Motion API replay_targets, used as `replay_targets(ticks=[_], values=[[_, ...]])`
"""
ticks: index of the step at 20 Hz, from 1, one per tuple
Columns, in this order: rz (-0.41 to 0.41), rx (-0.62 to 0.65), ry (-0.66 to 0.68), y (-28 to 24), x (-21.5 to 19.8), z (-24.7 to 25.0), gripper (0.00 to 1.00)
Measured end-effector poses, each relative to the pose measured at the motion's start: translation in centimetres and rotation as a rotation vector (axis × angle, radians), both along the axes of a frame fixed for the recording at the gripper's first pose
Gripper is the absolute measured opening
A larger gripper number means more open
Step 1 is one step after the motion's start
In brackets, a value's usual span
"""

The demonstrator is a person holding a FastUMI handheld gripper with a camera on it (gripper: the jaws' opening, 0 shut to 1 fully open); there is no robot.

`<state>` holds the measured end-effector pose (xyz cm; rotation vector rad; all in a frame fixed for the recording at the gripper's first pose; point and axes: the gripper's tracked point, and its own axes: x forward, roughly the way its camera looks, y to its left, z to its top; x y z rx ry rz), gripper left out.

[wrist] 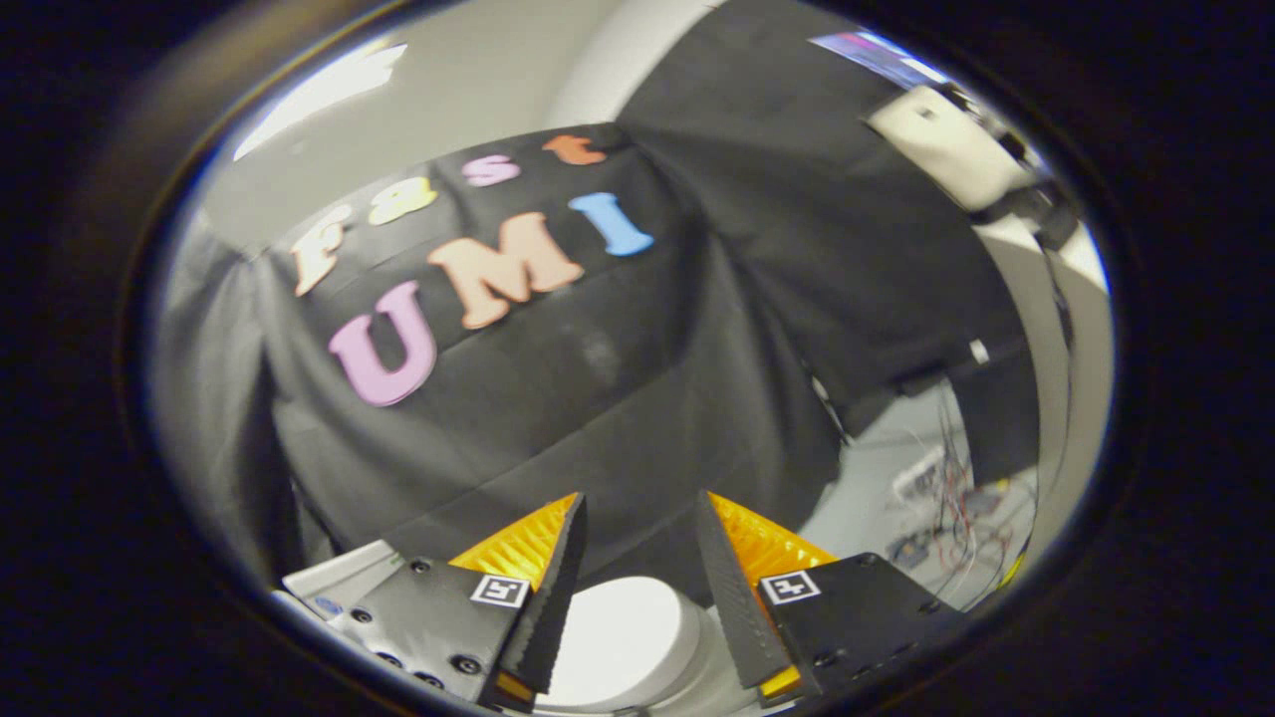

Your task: Open the toilet lid.

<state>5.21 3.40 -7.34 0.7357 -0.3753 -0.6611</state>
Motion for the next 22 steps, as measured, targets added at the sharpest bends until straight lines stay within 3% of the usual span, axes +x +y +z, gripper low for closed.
replay_targets(ticks=[4,8,10,12,18,22], values=[[-0.109,0.257,-0.079,1.8,-0.5,-6.8,0.71],[-0.116,0.435,0.011,5.6,-0.5,-14.4,0.69],[-0.128,0.518,-0.006,7.3,-0.4,-16.6,0.69],[-0.104,0.573,-0.046,9.0,0.6,-17.3,0.69],[0.005,0.674,0.031,14.1,3.9,-21.0,0.69],[0.096,0.73,0.085,17.1,5.5,-22.6,0.48]])
